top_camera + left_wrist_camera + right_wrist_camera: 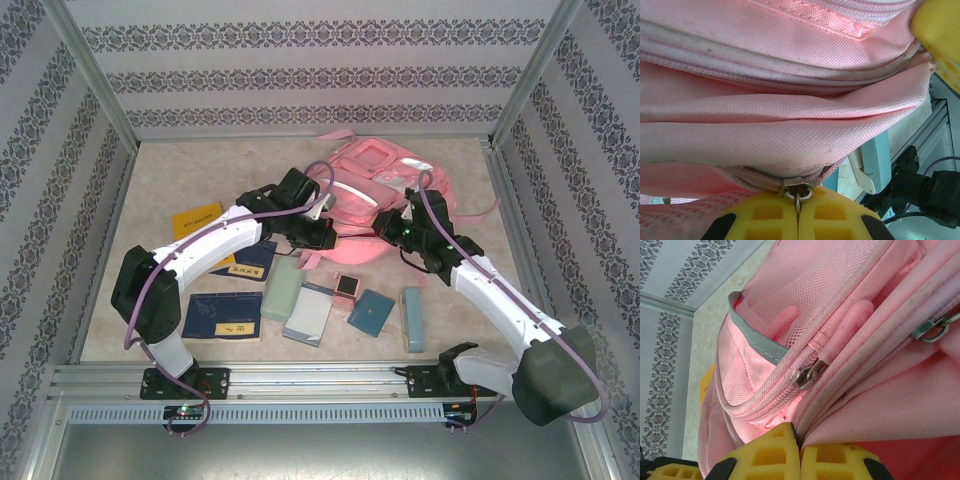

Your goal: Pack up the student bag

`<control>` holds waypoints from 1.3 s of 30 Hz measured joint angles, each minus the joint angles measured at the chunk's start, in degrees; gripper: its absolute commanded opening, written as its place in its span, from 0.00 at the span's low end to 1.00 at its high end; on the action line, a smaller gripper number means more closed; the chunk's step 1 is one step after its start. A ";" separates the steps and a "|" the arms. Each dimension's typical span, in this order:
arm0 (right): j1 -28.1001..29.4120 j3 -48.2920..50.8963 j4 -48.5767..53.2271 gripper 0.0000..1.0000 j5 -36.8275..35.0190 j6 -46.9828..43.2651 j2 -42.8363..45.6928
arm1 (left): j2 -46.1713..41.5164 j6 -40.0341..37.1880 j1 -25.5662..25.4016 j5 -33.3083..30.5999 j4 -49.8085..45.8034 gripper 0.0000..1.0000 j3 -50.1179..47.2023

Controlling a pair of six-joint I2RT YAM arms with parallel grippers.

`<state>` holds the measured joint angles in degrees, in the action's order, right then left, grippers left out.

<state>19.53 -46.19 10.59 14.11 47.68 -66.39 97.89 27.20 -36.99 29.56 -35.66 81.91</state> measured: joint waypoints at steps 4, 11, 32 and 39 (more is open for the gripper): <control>-1.46 0.00 0.50 0.00 2.23 0.02 -0.11 | 0.07 -2.12 -0.02 -0.17 -1.53 0.01 0.31; -2.45 -0.44 1.44 0.00 4.44 -0.39 -1.05 | 1.66 -5.07 0.00 -1.18 -4.76 0.03 2.01; -2.38 -0.81 1.20 0.00 5.11 -0.96 -3.15 | 3.43 -4.26 0.35 -1.11 0.68 0.11 -2.64; -2.03 -0.81 1.01 0.00 5.07 -0.31 -3.17 | 3.58 -4.02 0.31 -1.29 1.86 0.13 -3.50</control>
<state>17.50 -47.00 11.60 19.18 47.37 -69.56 101.47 23.18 -36.69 28.27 -33.80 78.41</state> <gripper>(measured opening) 0.066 0.123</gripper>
